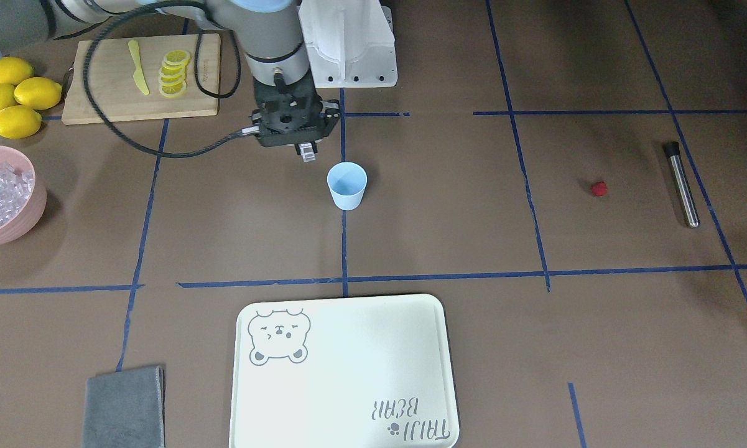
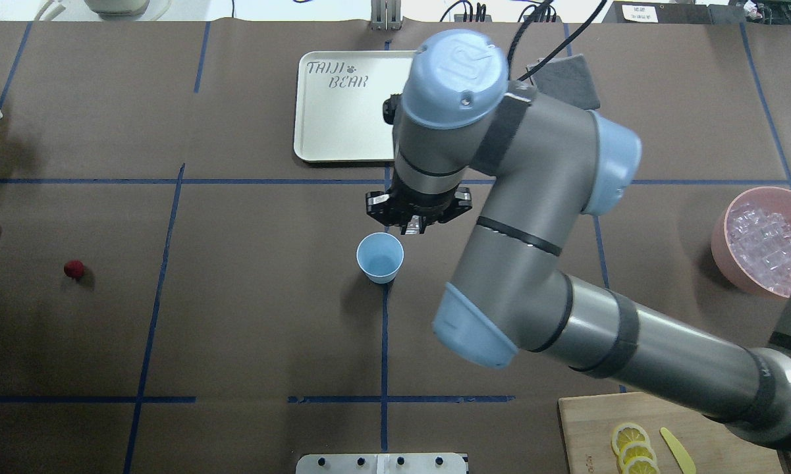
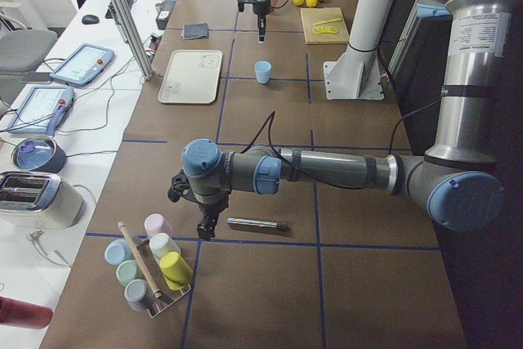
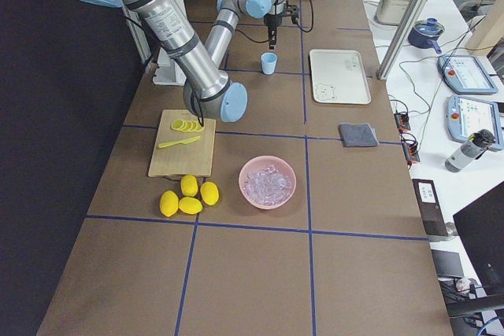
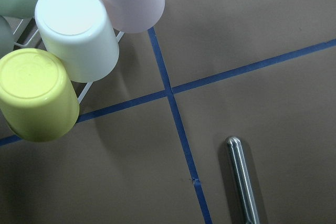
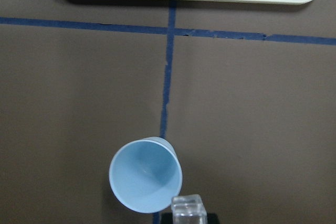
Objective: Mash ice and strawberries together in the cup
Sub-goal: 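Carry the ice cube with the right gripper over the blue paper cup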
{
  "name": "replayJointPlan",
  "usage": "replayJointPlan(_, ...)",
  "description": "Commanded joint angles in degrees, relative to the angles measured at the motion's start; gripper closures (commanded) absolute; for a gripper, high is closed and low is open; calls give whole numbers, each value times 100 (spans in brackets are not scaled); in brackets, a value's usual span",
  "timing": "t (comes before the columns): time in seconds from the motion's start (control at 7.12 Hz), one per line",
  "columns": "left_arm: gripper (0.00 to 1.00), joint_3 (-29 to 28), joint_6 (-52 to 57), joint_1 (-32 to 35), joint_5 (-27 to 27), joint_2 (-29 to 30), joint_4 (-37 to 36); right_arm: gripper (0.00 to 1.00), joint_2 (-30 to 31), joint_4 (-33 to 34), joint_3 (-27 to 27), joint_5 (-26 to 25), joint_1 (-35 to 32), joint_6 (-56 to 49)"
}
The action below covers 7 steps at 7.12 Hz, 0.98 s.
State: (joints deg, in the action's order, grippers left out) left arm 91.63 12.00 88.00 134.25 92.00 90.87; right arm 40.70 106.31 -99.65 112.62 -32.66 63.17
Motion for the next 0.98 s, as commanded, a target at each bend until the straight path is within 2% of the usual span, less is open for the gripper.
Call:
replayJointPlan(0.0, 0, -5, -13, -2, 4, -6, 1, 100, -632, -451, 1155, -161, 216, 397)
replayJointPlan(0.42, 0, -14, -14, -2, 22, -6, 1, 100, -502, -409, 1202, -144, 251, 398)
replayJointPlan(0.84, 0, -14, -172, -2, 57, 2, 1, 96, -388, -400, 1185, -109, 251, 398)
